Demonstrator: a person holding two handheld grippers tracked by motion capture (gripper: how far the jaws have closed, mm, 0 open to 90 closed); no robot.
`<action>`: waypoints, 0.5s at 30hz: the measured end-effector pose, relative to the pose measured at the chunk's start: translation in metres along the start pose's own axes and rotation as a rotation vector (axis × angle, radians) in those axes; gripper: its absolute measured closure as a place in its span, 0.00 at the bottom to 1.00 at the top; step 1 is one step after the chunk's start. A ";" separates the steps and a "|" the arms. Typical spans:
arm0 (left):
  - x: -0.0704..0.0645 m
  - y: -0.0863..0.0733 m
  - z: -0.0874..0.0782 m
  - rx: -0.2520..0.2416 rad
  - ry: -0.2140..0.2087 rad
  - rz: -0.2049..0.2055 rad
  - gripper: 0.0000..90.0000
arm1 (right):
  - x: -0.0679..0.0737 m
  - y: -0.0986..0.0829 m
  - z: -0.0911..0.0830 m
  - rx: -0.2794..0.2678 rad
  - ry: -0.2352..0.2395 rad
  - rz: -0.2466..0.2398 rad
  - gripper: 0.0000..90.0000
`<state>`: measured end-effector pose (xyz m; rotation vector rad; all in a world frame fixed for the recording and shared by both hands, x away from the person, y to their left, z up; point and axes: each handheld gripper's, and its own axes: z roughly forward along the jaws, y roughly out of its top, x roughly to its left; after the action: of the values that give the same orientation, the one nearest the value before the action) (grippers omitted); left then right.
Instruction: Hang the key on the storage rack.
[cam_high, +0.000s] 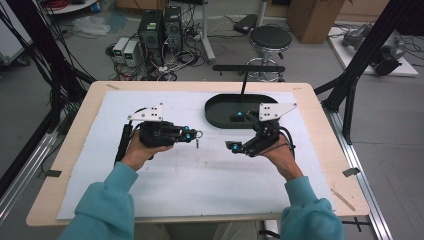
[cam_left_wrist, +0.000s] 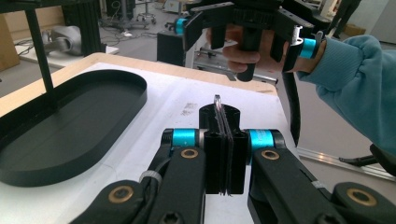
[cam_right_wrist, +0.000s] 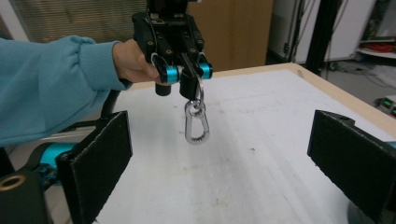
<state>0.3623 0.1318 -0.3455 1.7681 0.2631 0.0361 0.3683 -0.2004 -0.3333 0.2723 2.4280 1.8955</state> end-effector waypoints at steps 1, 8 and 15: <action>0.000 0.000 0.000 0.001 -0.003 0.001 0.98 | -0.002 0.001 0.003 0.004 0.003 -0.012 0.07; 0.000 0.000 0.004 -0.012 -0.015 0.002 0.98 | -0.007 0.011 0.019 0.027 0.074 -0.032 0.18; -0.001 0.001 0.005 -0.018 -0.026 0.016 0.98 | -0.008 0.014 0.028 0.034 0.111 -0.034 0.26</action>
<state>0.3621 0.1261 -0.3457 1.7520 0.2294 0.0262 0.3816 -0.1720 -0.3273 0.1297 2.5185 1.9062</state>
